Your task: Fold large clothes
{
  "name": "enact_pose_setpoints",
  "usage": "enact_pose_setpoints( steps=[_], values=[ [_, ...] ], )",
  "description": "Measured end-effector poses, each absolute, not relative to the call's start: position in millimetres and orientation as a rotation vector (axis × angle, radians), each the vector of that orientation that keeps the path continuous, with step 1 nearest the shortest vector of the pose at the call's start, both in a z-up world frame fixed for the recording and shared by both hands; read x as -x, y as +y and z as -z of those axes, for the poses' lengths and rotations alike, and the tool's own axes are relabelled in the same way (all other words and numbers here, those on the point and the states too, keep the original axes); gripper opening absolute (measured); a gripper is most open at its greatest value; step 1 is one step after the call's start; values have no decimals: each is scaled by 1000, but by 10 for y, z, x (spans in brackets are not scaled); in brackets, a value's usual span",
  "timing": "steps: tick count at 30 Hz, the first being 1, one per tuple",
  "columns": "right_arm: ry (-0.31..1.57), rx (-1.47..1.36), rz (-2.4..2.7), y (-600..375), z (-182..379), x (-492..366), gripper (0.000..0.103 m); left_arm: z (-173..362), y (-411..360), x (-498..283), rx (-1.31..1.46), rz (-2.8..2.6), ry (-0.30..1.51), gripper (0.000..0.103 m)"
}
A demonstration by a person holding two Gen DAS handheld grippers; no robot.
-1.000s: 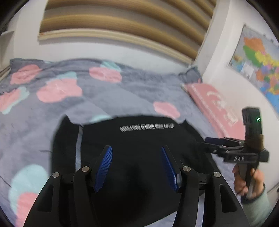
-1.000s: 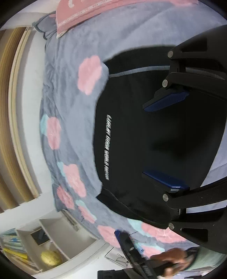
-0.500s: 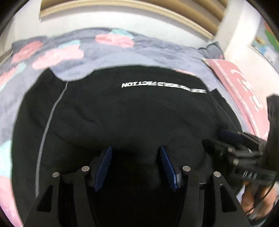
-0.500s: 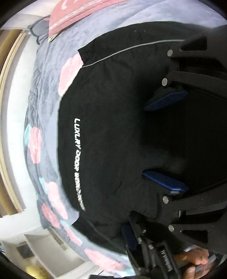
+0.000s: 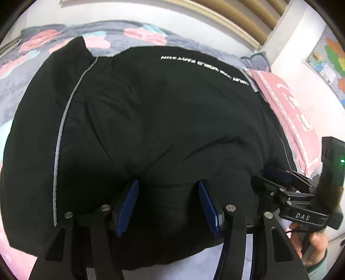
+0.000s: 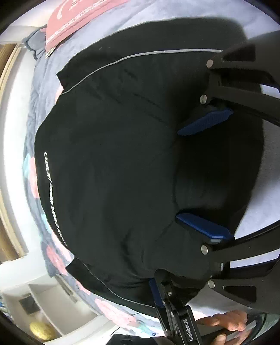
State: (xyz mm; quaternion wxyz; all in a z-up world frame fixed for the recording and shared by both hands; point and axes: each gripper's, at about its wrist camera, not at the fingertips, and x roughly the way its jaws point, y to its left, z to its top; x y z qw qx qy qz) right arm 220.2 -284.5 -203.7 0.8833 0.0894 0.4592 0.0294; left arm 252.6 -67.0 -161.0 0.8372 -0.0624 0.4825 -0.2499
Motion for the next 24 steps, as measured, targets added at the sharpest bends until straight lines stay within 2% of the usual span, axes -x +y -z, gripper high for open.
enact_pose_setpoints(
  steps=[5,11,15,16,24],
  values=[
    [931,-194,-70,-2877,1967,-2122,79,1509,-610,-2386,104,549,954,59],
    [897,-197,-54,-3192,1504,-1941,81,1014,-213,-2375,23,474,844,59],
    [824,-139,82,-3635,1205,-1865,90,817,240,-2535,49,405,794,60],
    [824,-131,104,-3737,1187,-1866,90,803,357,-2618,56,385,794,64],
    [909,-285,89,-4504,1480,-2277,90,1281,806,-3500,198,410,952,65]
  ],
)
